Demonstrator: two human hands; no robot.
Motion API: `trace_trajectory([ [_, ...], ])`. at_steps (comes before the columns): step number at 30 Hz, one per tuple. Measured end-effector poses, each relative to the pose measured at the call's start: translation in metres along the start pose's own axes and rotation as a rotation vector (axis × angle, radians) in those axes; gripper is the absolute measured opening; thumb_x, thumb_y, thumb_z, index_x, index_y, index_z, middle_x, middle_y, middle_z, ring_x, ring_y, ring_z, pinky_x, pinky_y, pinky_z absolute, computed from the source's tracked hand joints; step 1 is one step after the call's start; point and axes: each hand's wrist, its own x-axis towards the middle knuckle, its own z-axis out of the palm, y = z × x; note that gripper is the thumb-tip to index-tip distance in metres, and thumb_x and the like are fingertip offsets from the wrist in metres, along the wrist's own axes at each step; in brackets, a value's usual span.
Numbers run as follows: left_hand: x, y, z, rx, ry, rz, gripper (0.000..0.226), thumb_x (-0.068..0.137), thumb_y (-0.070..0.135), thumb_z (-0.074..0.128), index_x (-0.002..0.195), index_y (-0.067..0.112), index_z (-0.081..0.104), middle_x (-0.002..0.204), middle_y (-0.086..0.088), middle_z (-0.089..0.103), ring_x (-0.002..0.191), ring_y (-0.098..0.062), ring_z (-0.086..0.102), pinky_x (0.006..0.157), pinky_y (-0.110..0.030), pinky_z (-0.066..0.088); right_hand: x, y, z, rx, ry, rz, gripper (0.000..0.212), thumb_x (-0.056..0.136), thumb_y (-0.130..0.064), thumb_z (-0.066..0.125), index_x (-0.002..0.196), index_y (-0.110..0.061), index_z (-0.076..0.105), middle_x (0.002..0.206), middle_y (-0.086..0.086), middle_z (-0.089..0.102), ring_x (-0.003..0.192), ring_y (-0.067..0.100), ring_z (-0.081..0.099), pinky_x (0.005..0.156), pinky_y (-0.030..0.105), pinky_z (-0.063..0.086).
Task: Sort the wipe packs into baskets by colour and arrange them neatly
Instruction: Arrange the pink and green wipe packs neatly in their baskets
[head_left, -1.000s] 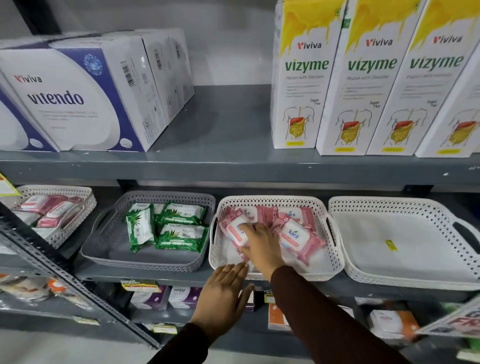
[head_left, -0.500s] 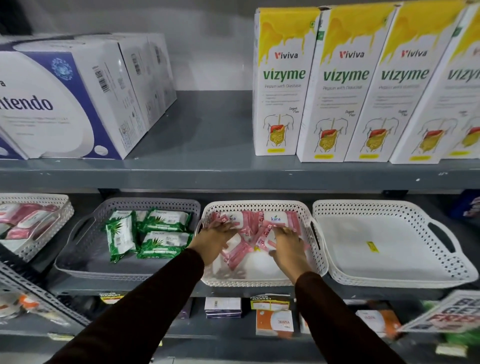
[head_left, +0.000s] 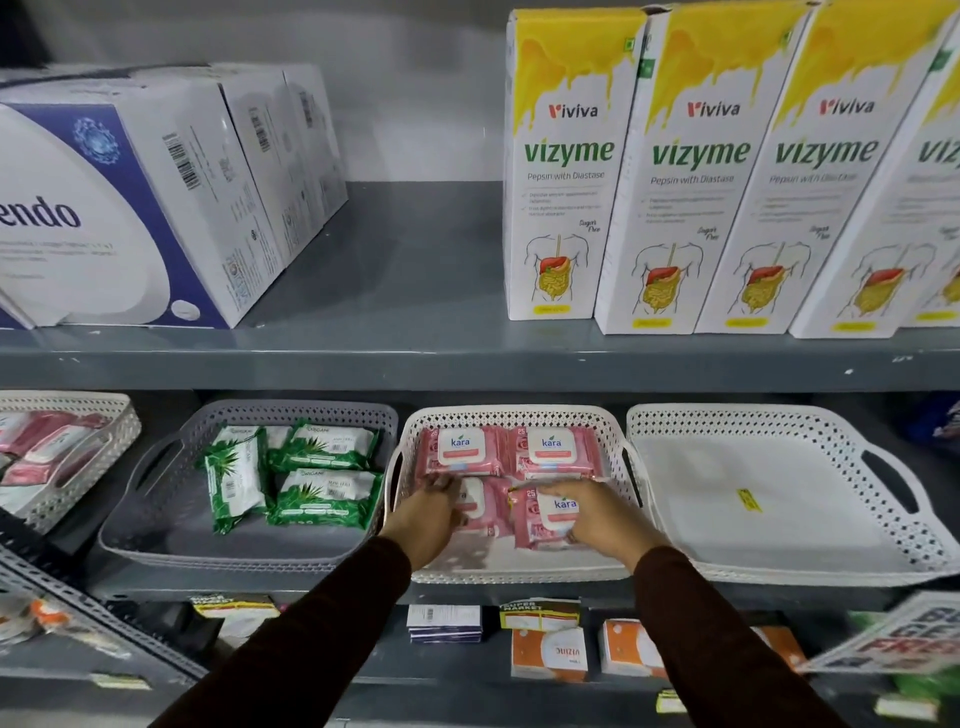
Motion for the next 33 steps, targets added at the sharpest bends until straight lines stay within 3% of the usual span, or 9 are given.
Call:
trace_trajectory([
  [3,0.009,0.005,0.006,-0.046,0.033,-0.039,0.039,0.103,0.015,0.044,0.142,0.009,0.044,0.148,-0.004,0.041,0.133,-0.024,0.042,0.104,-0.02,0.037,0.01,-0.001,0.015,-0.119,0.006,-0.085,0.075,0.084,0.016,0.051,0.147,-0.023,0.037,0.159,0.001,0.028,0.147,0.022,0.022,0.121,0.039,0.021],
  [5,0.013,0.002,0.009,-0.057,0.029,-0.048,0.038,0.101,0.019,0.049,0.139,0.016,0.05,0.152,-0.008,0.037,0.139,-0.026,0.033,0.114,-0.035,0.027,0.012,0.001,0.019,-0.229,0.003,-0.109,0.08,0.084,0.017,0.045,0.151,-0.022,0.027,0.162,0.001,0.017,0.151,0.022,0.004,0.123,0.043,0.004],
  [9,0.013,-0.002,0.009,-0.178,0.023,-0.088,0.04,0.099,0.019,0.053,0.139,0.017,0.051,0.152,-0.008,0.039,0.139,-0.025,0.035,0.115,-0.036,0.025,0.015,0.007,0.022,-0.303,-0.002,-0.132,0.084,0.084,0.017,0.042,0.154,-0.022,0.017,0.164,0.0,0.009,0.151,0.021,-0.005,0.118,0.036,-0.005],
  [13,0.008,0.001,0.006,-0.201,0.027,-0.064,0.048,0.101,0.018,0.051,0.146,0.012,0.038,0.141,-0.013,0.052,0.119,-0.026,0.056,0.106,-0.029,0.039,0.018,0.008,0.024,-0.306,-0.01,-0.077,0.087,0.082,0.018,0.041,0.154,-0.021,0.015,0.164,0.001,0.009,0.151,0.023,-0.005,0.12,0.04,0.0],
  [17,-0.01,-0.005,-0.016,-0.312,0.039,0.023,0.048,0.102,0.02,0.05,0.148,0.016,0.036,0.147,-0.007,0.046,0.125,-0.021,0.053,0.11,-0.033,0.038,0.013,-0.004,0.02,-0.351,-0.022,-0.005,0.081,0.085,0.01,0.044,0.154,-0.025,0.019,0.164,-0.004,0.005,0.151,0.022,-0.006,0.119,0.05,-0.001],
  [19,-0.025,-0.021,-0.03,-0.401,0.191,0.035,0.046,0.1,0.015,0.051,0.146,0.018,0.042,0.149,0.0,0.042,0.13,-0.017,0.049,0.11,-0.032,0.038,0.013,-0.015,0.02,-0.346,-0.013,0.049,0.072,0.089,0.003,0.045,0.152,-0.025,0.025,0.164,-0.003,0.01,0.151,0.024,-0.001,0.12,0.054,0.0],
  [23,-0.054,-0.094,-0.054,-0.27,0.454,-0.043,0.04,0.094,0.01,0.053,0.133,0.01,0.057,0.138,-0.011,0.056,0.127,-0.025,0.053,0.106,-0.025,0.035,0.022,-0.073,0.042,-0.097,0.268,-0.005,0.055,0.094,-0.009,0.049,0.147,-0.018,0.039,0.155,0.01,0.036,0.143,0.03,0.033,0.118,0.042,0.027],
  [28,-0.084,-0.205,-0.085,-0.111,0.195,-0.335,0.065,0.086,-0.007,0.062,0.145,0.012,0.039,0.153,-0.008,0.032,0.139,-0.033,0.035,0.111,-0.03,0.028,0.037,-0.181,0.102,0.054,0.268,-0.252,0.043,0.091,-0.006,0.052,0.131,-0.018,0.06,0.135,0.005,0.062,0.113,0.023,0.064,0.093,0.019,0.041],
  [33,-0.078,-0.249,-0.103,0.021,0.014,-0.368,0.075,0.084,-0.013,0.051,0.149,0.018,0.032,0.162,-0.008,0.001,0.149,-0.028,0.005,0.114,-0.025,0.014,0.07,-0.238,0.148,-0.069,0.112,-0.259,0.042,0.093,-0.007,0.053,0.133,-0.018,0.057,0.126,0.012,0.066,0.106,0.029,0.065,0.087,0.035,0.052],
])
